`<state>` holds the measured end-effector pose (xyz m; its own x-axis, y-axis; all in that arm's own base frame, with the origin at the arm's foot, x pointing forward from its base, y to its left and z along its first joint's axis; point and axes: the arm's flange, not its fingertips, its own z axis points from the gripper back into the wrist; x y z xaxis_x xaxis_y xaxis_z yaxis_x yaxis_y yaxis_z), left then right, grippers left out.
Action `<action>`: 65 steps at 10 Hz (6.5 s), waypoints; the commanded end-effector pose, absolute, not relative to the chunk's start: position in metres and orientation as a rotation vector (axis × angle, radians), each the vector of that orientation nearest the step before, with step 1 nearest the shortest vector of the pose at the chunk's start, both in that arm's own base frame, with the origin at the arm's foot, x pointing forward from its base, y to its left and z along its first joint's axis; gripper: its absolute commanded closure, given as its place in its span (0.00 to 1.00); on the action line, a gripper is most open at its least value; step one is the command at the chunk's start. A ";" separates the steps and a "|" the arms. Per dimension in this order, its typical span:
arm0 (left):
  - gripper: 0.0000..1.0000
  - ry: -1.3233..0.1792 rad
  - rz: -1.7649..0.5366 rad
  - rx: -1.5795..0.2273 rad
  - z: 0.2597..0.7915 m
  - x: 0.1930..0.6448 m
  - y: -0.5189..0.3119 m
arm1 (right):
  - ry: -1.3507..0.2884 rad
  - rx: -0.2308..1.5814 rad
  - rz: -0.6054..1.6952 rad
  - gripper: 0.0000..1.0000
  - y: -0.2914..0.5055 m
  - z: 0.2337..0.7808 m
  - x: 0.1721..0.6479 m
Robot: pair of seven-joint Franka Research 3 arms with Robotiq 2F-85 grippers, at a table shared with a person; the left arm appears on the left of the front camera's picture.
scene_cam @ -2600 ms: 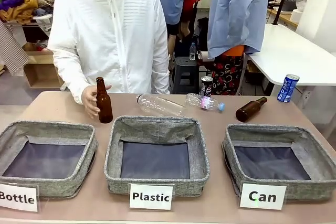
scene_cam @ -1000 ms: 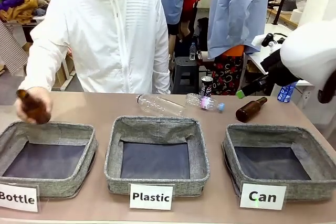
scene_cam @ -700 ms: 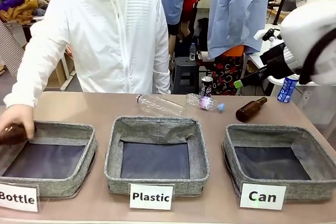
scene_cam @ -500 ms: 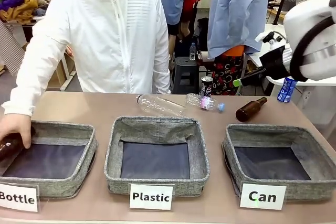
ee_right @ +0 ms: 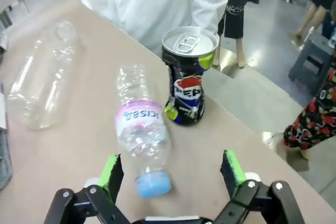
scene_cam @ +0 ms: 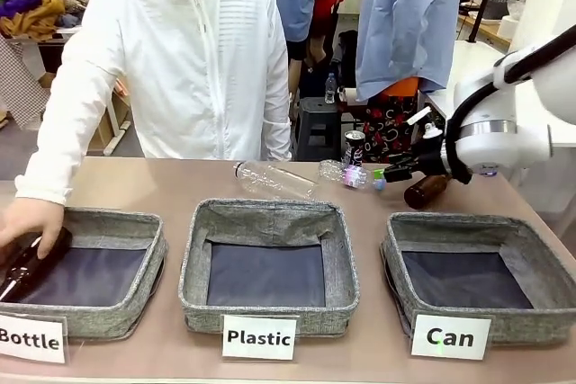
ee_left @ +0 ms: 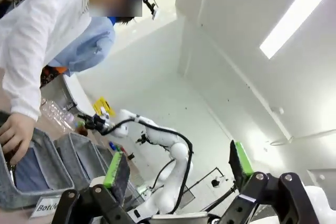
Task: Sort the can waste into the basket.
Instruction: Pick up the can waste from the table and place it in the right Fabric basket.
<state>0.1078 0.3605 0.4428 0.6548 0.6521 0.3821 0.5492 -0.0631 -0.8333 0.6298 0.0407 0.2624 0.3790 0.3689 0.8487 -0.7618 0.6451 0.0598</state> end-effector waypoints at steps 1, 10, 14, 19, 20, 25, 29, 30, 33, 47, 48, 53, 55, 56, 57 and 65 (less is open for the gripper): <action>0.00 -0.880 0.094 -1.703 0.435 0.106 0.375 | -1.017 0.449 0.764 0.00 0.052 0.258 0.651; 0.00 -0.554 -0.039 -1.625 0.426 0.169 0.296 | -1.124 0.549 0.700 0.00 0.075 0.264 0.692; 0.00 -0.218 -0.169 -1.500 0.401 0.207 0.188 | -1.128 0.548 0.674 0.00 0.083 0.257 0.710; 0.00 -0.090 -0.182 -1.484 0.369 0.225 0.155 | -1.126 0.597 0.679 0.28 0.085 0.255 0.709; 0.00 -0.090 -0.182 -1.484 0.369 0.225 0.155 | -1.108 0.613 0.683 0.60 0.085 0.255 0.710; 0.00 -0.090 -0.182 -1.484 0.369 0.225 0.155 | -1.112 0.617 0.691 0.96 0.090 0.258 0.710; 0.00 -0.090 -0.182 -1.484 0.369 0.225 0.155 | -1.166 0.657 0.785 1.00 0.089 0.325 0.650; 0.00 -0.090 -0.182 -1.484 0.369 0.225 0.155 | -1.164 0.675 0.835 1.00 0.081 0.372 0.610; 0.00 -0.090 -0.182 -1.484 0.369 0.225 0.155 | -0.851 0.731 1.077 1.00 0.049 0.470 0.498; 0.00 -0.090 -0.182 -1.484 0.369 0.225 0.155 | -0.155 0.199 1.059 0.00 0.015 0.476 0.370; 0.00 -0.090 -0.182 -1.484 0.369 0.225 0.155 | -0.143 0.188 1.064 0.00 0.014 0.475 0.370; 0.00 -0.090 -0.182 -1.484 0.369 0.225 0.155 | -0.266 0.370 0.919 0.00 0.008 0.473 0.379; 0.00 -0.090 -0.182 -1.484 0.369 0.225 0.155 | -0.603 0.901 0.501 0.00 -0.008 0.485 0.383; 0.00 -0.090 -0.182 -1.484 0.369 0.225 0.155 | -0.672 1.171 0.249 0.00 -0.036 0.488 0.388; 0.00 -0.090 -0.182 -1.484 0.369 0.225 0.155 | -0.629 1.388 0.128 0.00 -0.062 0.478 0.389; 0.00 -0.090 -0.182 -1.484 0.369 0.225 0.155 | -0.517 1.357 0.177 0.00 -0.123 0.441 0.374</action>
